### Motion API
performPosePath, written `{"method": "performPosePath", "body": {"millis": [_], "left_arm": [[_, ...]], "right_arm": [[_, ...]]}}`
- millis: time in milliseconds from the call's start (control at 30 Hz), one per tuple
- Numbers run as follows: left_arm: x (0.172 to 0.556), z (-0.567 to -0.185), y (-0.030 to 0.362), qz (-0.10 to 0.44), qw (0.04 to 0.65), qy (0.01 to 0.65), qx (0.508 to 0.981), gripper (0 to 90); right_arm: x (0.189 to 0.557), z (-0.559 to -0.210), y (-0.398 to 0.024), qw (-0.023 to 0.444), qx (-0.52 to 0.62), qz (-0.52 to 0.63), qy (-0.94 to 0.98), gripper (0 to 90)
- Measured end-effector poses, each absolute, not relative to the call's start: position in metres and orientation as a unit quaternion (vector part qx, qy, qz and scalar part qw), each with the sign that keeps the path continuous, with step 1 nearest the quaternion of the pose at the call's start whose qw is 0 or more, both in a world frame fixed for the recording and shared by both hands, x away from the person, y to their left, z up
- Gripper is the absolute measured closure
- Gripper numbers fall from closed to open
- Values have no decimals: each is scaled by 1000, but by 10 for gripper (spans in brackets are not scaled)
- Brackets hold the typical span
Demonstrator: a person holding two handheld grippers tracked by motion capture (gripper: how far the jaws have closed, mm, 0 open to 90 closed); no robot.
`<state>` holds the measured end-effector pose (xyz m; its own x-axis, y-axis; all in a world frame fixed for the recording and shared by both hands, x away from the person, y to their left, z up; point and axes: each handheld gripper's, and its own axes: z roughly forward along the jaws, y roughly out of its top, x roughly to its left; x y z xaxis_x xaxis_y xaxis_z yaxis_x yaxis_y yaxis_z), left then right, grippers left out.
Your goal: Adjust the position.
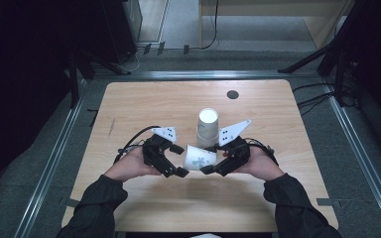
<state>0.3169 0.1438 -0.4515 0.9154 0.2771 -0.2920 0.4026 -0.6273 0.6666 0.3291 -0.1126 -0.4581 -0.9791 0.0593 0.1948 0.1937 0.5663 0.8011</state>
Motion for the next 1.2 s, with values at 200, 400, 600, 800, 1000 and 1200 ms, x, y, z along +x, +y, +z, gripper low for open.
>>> {"method": "performPosePath", "body": {"millis": [200,400,600,800,1000,1200], "left_arm": [[317,-453,140,-98,417,190,883,101],[317,-452,138,-97,427,190,879,133],[317,-451,139,-89,434,190,876,195],[317,-449,140,-94,430,185,879,231],[318,-445,143,-92,425,181,882,241],[320,-433,152,-81,420,179,886,243]], "right_arm": [[328,-458,-111,76,-68,-462,-881,338],[328,-459,-110,81,-67,-462,-881,337],[327,-461,-107,82,-65,-458,-883,337],[327,-461,-107,90,-67,-456,-883,337],[327,-462,-106,91,-68,-456,-883,295],[328,-463,-107,93,-75,-448,-886,266]]}}
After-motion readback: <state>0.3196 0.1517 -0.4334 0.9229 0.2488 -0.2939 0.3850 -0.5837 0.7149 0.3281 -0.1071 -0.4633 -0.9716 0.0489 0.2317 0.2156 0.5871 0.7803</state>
